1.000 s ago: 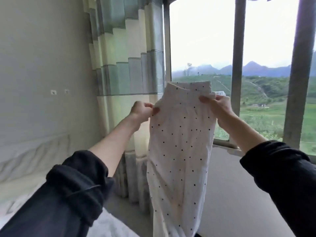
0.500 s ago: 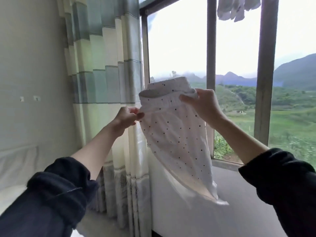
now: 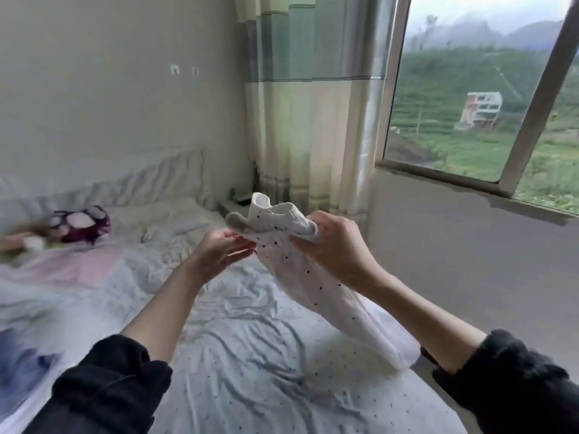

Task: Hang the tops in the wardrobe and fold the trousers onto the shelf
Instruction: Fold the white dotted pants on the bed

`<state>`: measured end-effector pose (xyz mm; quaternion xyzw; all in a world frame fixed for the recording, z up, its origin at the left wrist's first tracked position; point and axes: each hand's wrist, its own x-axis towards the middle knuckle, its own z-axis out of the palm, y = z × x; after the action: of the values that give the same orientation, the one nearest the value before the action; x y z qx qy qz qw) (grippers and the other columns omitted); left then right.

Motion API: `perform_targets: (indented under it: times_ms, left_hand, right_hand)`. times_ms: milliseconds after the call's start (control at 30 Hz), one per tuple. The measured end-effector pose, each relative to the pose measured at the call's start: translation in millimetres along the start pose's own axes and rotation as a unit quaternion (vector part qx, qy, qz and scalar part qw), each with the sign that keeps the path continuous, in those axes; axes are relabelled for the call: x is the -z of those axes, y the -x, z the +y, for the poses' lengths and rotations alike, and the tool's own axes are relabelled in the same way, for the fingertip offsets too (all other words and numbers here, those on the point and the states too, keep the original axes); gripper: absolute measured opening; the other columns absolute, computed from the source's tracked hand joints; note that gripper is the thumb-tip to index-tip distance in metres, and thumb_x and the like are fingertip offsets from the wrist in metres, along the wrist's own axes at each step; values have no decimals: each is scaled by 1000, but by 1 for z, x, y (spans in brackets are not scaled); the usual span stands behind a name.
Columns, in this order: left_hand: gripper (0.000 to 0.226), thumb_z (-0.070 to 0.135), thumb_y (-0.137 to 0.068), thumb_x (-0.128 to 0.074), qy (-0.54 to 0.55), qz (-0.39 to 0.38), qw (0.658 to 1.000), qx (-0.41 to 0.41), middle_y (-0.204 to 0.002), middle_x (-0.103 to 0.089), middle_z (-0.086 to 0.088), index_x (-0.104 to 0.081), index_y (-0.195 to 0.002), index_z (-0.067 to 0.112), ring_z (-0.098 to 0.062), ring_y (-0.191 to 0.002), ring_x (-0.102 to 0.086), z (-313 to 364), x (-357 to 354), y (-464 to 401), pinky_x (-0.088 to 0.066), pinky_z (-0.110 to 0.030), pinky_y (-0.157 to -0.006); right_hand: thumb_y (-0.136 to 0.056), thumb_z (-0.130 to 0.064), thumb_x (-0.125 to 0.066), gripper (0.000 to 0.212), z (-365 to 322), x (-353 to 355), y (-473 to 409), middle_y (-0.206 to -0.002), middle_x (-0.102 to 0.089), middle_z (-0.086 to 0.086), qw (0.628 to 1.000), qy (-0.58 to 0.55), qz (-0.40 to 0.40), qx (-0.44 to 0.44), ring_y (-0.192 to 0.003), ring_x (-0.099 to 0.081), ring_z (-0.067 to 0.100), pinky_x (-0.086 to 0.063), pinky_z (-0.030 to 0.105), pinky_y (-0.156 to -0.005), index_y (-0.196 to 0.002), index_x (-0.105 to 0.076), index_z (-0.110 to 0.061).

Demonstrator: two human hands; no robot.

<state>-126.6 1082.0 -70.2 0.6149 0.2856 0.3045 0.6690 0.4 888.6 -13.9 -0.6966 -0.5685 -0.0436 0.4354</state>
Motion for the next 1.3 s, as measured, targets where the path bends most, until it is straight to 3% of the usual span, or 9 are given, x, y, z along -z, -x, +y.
perform_targets:
  times_ms: [100,200,300,433,567,833,1000,1133,1300]
  left_hand:
    - [16,4,-95,-48,124,29,987,95,-90,-72,-6,-63,-99,4,-18,-87,-67,-54,78,73,-57,-23,-75]
    - [20,24,-91,-62,226,52,939,253,-79,-60,-11,-61,-89,4,-22,-73,-58,-112,144,136,-54,-22,-67]
    - [68,55,-87,-47,170,43,913,369,-90,-62,-21,-63,-92,-11,-29,-74,-62,-154,184,198,-58,-30,-66]
    - [41,40,-74,-66,90,16,888,450,-78,-65,-15,-58,-88,2,-22,-67,-65,-179,208,261,-57,-30,-66]
    - [11,4,-88,-62,34,62,903,423,-66,-56,-9,-56,-79,8,-13,-48,-55,-192,223,277,-54,-24,-52]
    - [31,-10,-89,-45,-16,228,937,264,-87,-63,-10,-58,-108,11,-19,-71,-60,-211,254,294,-52,-24,-59]
    - [38,-9,-89,-44,-44,402,850,338,-102,-63,-16,-57,-118,11,-27,-77,-59,-277,319,323,-49,-32,-65]
    - [20,-7,-85,-47,-167,488,750,414,-102,-60,-16,-57,-94,7,-34,-92,-57,-316,330,329,-48,-45,-87]
    - [40,-2,-91,-43,-280,424,797,327,-129,-48,-18,-44,-131,4,-33,-119,-47,-335,284,287,-38,-39,-98]
  right_hand:
    - [-83,-33,-68,22,-39,-78,59,-69,-54,-6,997,-3,-83,-5,-67,-50,21,-38,35,-62,-77,-55,-16]
    - [-84,-37,-64,23,-60,-145,123,-87,-62,4,983,37,-181,12,-80,-57,27,-40,36,-66,-85,-59,-15]
    - [-86,-39,-60,28,-77,-202,179,-103,-61,4,960,62,-273,24,-92,-59,29,-42,34,-71,-99,-59,-15]
    - [-91,-27,-49,22,-102,-252,223,-111,-55,6,923,110,-364,66,-99,-57,32,-34,33,-67,-108,-52,-13]
    - [-88,-22,-50,24,-112,-275,239,-113,-53,8,902,129,-404,83,-100,-56,32,-32,33,-65,-110,-50,-13]
    - [-88,-23,-56,30,-144,-332,263,-117,-49,10,884,55,-460,56,-104,-54,34,-33,35,-68,-114,-48,-10]
    - [-92,-29,-57,47,-136,-384,262,-138,-46,10,788,-34,-613,42,-121,-49,30,-39,37,-101,-135,-44,-12]
    - [-95,-28,-53,49,-90,-408,258,-141,-45,12,776,-11,-631,-2,-127,-45,28,-36,39,-105,-138,-41,-10]
    - [-95,-27,-52,43,-10,-422,235,-134,-51,10,803,36,-590,-73,-122,-50,28,-40,37,-100,-135,-46,-12]
